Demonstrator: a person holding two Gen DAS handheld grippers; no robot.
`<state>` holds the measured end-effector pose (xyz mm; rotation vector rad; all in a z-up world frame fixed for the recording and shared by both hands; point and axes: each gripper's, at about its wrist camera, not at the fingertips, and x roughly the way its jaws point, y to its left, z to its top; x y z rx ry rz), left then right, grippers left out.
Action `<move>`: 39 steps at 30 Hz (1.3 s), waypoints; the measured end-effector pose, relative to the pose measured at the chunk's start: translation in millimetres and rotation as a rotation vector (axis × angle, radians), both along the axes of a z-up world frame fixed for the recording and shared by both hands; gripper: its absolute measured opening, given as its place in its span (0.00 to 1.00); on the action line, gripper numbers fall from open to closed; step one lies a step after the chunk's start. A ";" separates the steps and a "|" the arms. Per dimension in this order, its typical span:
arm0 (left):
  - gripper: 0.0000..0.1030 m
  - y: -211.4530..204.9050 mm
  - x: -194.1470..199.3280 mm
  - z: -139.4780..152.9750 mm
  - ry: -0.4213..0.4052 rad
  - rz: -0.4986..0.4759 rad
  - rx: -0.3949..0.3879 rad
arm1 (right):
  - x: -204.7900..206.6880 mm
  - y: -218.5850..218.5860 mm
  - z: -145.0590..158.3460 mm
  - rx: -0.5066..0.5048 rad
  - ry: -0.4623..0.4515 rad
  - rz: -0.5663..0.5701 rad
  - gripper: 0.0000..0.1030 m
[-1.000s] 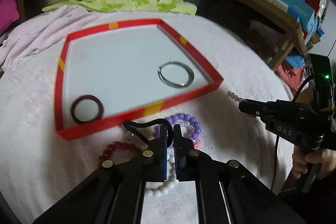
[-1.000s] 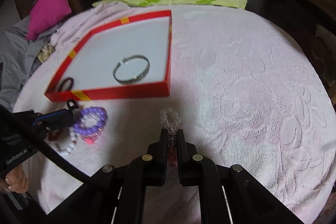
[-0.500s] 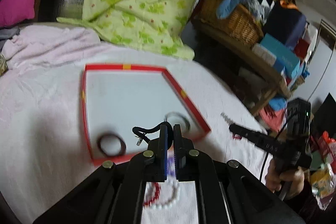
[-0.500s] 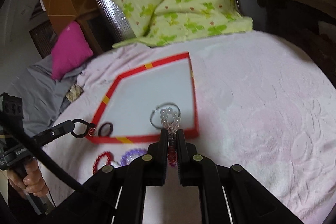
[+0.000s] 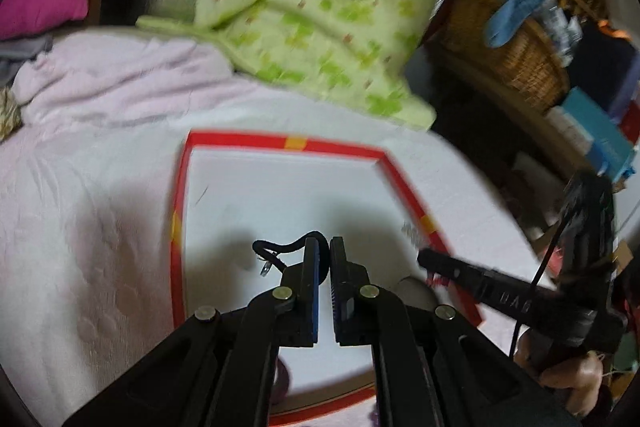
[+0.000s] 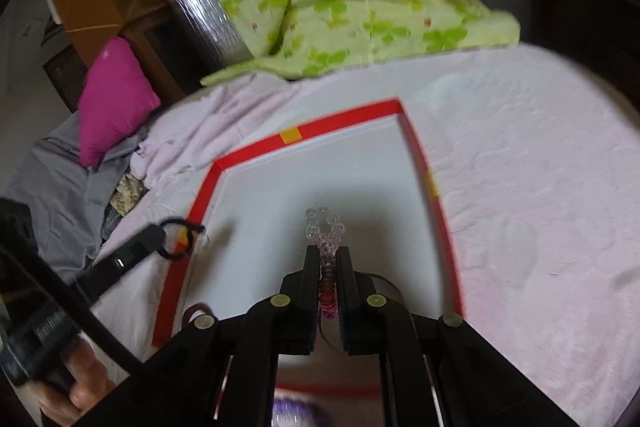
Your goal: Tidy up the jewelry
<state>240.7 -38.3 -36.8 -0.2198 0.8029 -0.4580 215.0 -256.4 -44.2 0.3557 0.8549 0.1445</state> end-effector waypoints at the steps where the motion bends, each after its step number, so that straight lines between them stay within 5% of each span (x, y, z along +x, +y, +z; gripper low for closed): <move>1: 0.05 0.3 1.5 -3.4 0.016 0.001 0.006 | 5.8 3.0 -4.0 0.013 0.008 0.007 0.08; 4: 0.10 4.4 -0.1 -4.8 0.033 0.012 0.019 | 19.6 10.6 -12.1 0.044 0.040 0.009 0.09; 7: 0.43 12.1 -6.2 0.9 0.027 0.030 0.017 | 23.9 14.2 -15.6 0.069 0.036 -0.008 0.17; 8: 0.46 16.8 -11.0 6.1 0.014 0.041 0.016 | 22.9 12.3 -17.2 0.096 0.041 -0.021 0.29; 10: 0.46 21.2 -16.9 14.4 -0.004 0.043 0.019 | 17.4 6.9 -17.1 0.156 0.027 -0.033 0.41; 22: 0.63 36.0 -70.4 35.4 -0.074 0.139 0.247 | -77.3 -14.0 37.2 0.040 -0.113 -0.081 0.41; 30: 0.68 46.0 -128.2 18.8 -0.055 0.161 0.385 | -132.1 -30.9 24.9 0.077 -0.041 -0.115 0.41; 39: 0.70 50.5 -209.8 2.3 -0.046 0.188 0.411 | -195.7 -30.9 3.0 0.100 0.045 -0.101 0.41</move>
